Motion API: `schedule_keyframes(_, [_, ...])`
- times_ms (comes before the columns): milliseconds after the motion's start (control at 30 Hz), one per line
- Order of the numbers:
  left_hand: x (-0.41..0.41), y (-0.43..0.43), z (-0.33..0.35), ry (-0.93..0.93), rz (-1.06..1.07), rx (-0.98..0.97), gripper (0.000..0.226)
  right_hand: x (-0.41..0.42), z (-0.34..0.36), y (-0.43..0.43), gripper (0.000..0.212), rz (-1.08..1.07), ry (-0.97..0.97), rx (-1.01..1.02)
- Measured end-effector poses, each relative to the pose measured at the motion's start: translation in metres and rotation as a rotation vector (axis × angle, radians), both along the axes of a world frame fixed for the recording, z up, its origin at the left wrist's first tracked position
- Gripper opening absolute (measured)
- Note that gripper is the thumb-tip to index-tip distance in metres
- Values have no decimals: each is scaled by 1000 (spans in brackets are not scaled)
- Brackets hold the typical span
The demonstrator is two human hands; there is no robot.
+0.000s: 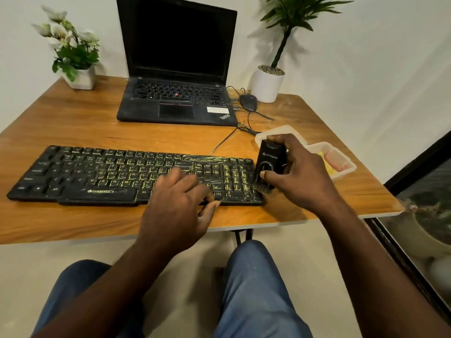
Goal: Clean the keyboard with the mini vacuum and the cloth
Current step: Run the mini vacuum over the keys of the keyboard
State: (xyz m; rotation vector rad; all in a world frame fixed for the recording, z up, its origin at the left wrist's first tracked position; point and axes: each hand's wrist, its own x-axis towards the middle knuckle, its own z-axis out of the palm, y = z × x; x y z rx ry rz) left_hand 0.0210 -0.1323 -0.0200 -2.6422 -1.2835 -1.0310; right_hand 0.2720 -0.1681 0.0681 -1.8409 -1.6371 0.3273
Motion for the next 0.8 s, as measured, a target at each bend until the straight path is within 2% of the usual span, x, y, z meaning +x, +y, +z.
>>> schedule_keyframes(100, [1,-1,1,-4,5,-10,24,10,9,-12,68,75,74,-155])
schedule_keyframes(233, [0,-1,0,-16,3,-2,22,10,5,-19,70,-4,82,-25])
schedule_keyframes(367, [0,-1,0,-19,-4,5,25,18,2,-26,65,60,167,-150])
schedule_keyframes(467, [1,0,0,-9,5,-7,28,17,5,-22,66,-1,223,-36])
schedule_keyframes(600, [0,0,0,-13,4,-15,26,-5,-9,-10,71,-42,99,129])
schedule_keyframes(667, [-1,0,0,-12,4,-20,26,0,-4,-12,70,44,100,37])
schedule_keyframes(733, [0,0,0,-5,8,-15,27,10,10,-14,68,151,194,-93])
schedule_keyframes(800, [1,0,0,-9,7,-9,27,10,9,-10,69,169,150,-59])
